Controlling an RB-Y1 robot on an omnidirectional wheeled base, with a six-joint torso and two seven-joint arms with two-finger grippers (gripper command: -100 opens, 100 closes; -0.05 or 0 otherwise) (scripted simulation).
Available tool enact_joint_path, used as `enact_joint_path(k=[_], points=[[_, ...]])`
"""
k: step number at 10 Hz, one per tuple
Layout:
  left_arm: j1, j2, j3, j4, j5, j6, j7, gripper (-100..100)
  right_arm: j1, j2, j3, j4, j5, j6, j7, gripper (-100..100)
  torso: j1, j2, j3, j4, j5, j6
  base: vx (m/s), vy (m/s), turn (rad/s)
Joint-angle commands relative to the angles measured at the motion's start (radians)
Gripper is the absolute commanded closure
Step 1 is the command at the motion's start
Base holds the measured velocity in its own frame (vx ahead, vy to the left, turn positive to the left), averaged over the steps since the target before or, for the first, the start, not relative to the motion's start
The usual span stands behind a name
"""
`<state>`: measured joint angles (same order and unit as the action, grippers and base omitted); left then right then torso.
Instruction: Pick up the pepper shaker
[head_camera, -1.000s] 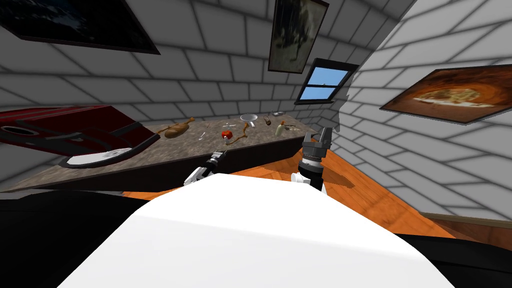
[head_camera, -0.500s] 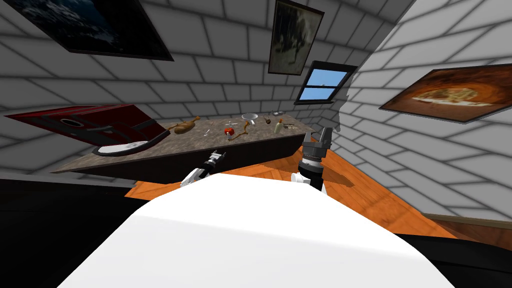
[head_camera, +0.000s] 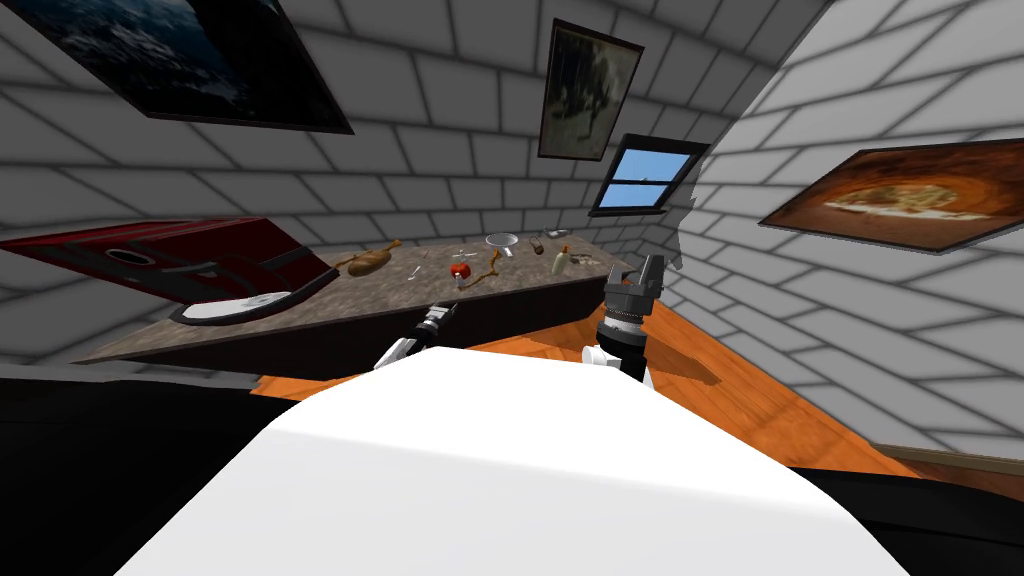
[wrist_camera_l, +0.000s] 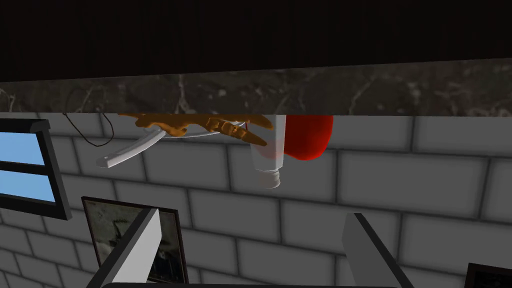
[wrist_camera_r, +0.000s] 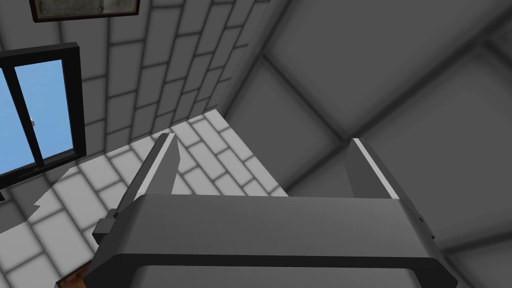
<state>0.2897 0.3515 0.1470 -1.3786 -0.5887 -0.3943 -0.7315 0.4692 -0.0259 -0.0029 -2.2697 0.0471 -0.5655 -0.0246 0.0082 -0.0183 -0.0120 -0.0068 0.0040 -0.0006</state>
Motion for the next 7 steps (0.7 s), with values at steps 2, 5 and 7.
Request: enact_joint_path(k=[2, 5, 7], points=[[-0.012, -0.060, -0.009, -0.020, 0.013, -0.001, 0.024, -100, 0.000, 0.000, 0.000, 0.000, 0.000, 0.000, 0.000, 0, 0.000, -0.001, -0.001, 0.000, 0.000, 0.000, 0.223, 0.058, -0.027], [-0.021, -0.096, -0.012, -0.040, 0.024, 0.001, 0.045, -100, 0.000, 0.000, 0.000, 0.000, 0.000, 0.000, 0.000, 0, 0.002, -0.002, -0.001, 0.000, 0.000, 0.000, 0.213, 0.077, -0.020], [-0.023, -0.098, -0.012, -0.044, 0.025, 0.003, 0.047, -100, 0.000, 0.000, 0.000, 0.000, 0.000, 0.000, 0.000, 0, 0.004, 0.001, 0.000, 0.000, 0.001, 0.000, 0.118, 0.077, -0.017]])
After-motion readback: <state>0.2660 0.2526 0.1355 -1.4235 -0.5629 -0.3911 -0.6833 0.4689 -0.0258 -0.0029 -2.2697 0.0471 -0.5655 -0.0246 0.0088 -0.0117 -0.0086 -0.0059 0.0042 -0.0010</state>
